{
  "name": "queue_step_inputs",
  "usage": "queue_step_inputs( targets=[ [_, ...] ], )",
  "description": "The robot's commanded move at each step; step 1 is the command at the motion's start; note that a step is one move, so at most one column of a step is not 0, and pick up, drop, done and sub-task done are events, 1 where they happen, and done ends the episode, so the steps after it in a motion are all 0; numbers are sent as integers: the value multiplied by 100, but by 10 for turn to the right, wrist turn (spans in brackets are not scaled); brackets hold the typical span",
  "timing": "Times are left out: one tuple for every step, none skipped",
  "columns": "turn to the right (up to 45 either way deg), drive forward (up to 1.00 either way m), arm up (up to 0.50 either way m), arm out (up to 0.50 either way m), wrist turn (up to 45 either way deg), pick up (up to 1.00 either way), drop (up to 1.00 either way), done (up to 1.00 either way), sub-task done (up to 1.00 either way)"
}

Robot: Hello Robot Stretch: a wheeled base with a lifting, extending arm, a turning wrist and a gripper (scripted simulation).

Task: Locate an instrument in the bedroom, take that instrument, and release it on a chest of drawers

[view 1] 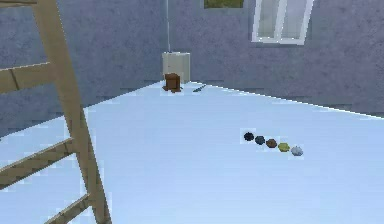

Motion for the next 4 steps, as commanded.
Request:
queue_step_inputs(
  targets=[
    [120, 0, 0, 0, 0, 0, 0, 0, 0],
    [0, 75, 0, 0, 0, 0, 0, 0, 0],
    [-180, 0, 0, 0, 0, 0, 0, 0, 0],
    [0, 60, 0, 0, 0, 0, 0, 0, 0]
  ],
)
